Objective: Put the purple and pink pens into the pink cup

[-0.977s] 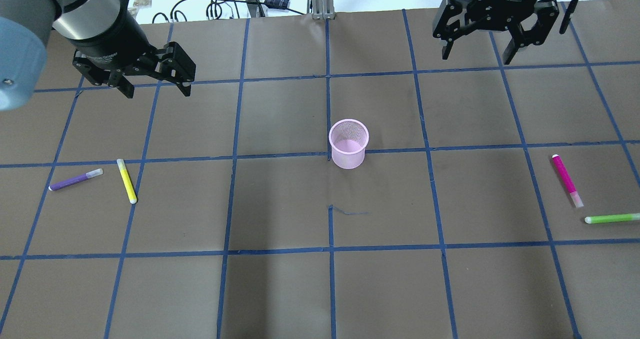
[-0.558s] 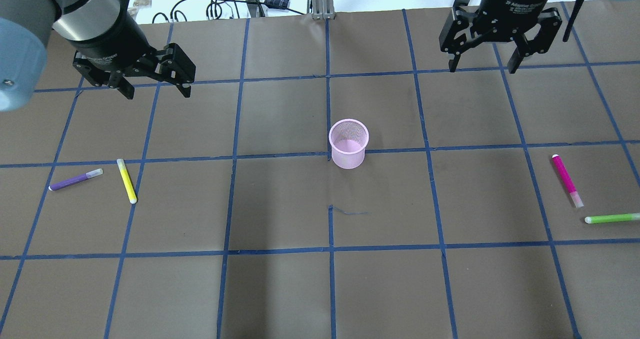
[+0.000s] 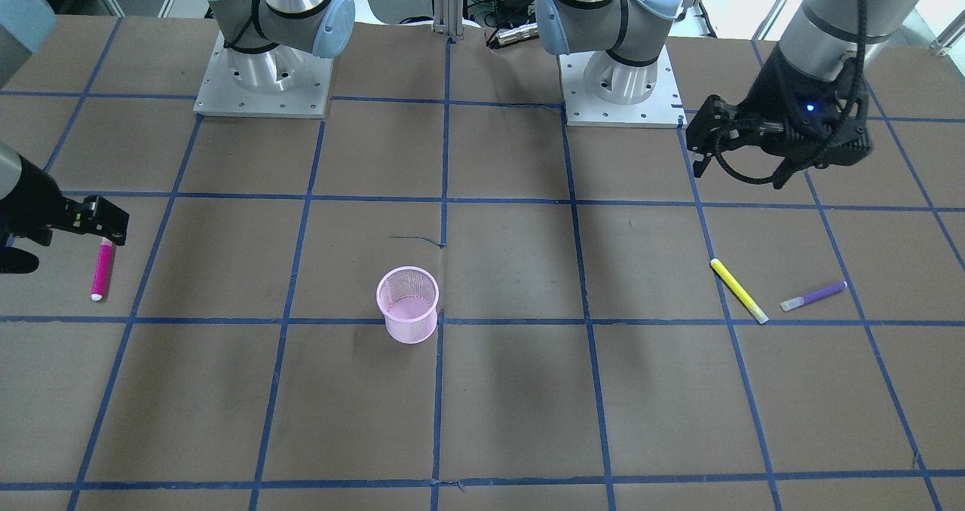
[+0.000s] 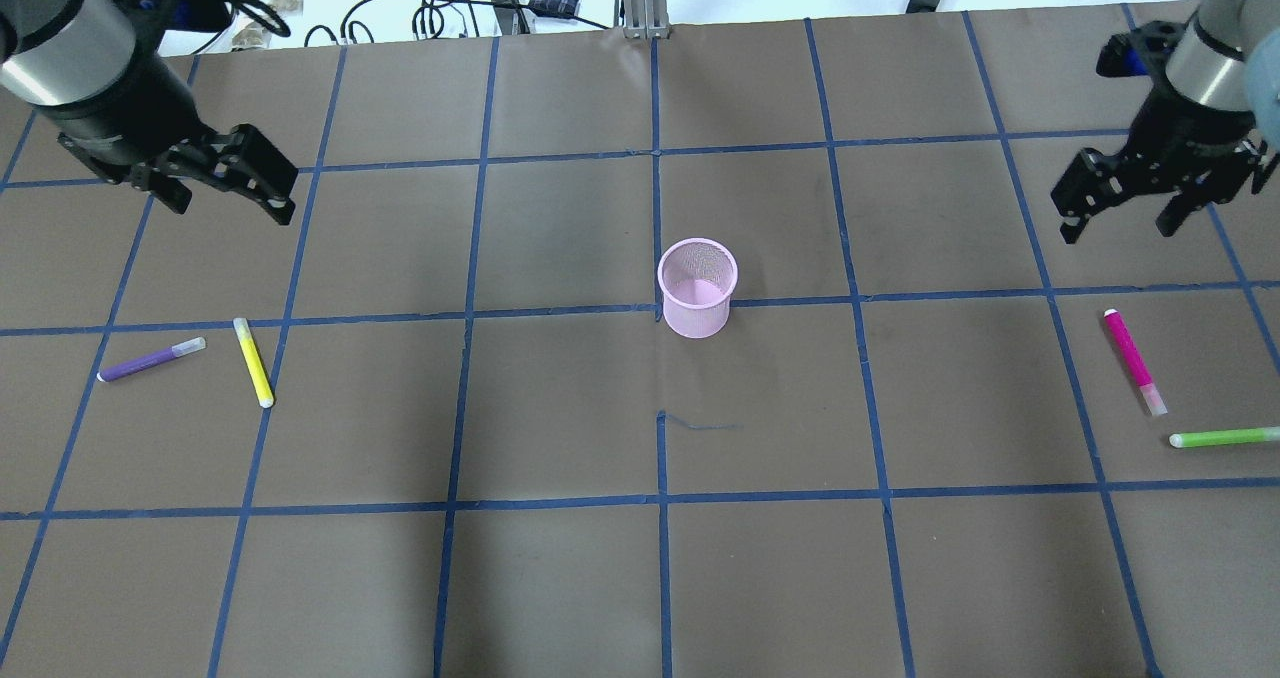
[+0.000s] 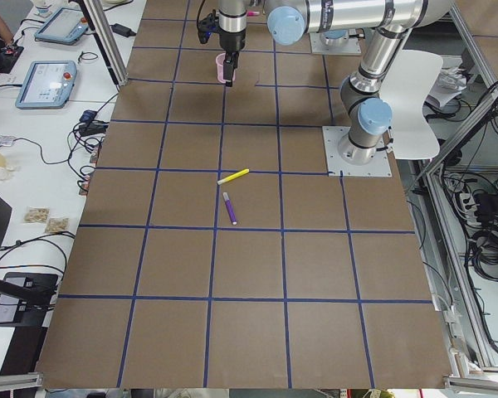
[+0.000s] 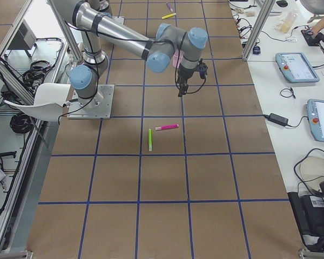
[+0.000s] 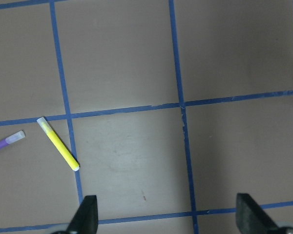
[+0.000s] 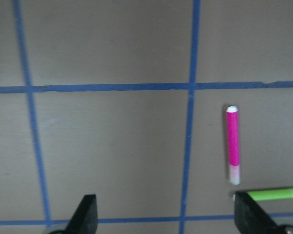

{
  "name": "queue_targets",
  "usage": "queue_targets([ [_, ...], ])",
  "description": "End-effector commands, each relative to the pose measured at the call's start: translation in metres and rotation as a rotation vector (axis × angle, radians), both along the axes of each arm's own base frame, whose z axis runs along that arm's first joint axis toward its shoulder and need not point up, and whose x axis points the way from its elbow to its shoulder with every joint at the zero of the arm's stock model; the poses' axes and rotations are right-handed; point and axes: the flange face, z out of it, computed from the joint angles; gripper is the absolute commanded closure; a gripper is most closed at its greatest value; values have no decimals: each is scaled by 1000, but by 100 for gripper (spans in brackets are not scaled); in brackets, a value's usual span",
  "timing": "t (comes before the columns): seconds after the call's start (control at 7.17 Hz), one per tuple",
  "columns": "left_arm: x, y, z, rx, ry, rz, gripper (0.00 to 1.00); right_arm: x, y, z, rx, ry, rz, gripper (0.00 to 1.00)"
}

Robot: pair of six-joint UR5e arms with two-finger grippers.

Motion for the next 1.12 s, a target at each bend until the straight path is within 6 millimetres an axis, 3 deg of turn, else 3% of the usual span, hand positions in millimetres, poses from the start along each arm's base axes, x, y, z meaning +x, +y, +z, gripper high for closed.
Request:
queue_targets([
  [0.0,92,2,-13,22,13,-160,0,-71,8,-88,6,5,88,0],
  [0.28,164,5,-39,33,21,-279,0,-69,10,-126,25,-16,97,0],
  [0.56,228,5,-82,-38,101,-433,0,-73,4,-156,36,-25,121,0],
  [0.7,257,13,-110,-102,163,-554,0,-73,6,-158,50,-29,123,8],
  [0.98,300,22,-179,-245,196,-764,2,-73,7,-159,58,-30,128,34],
])
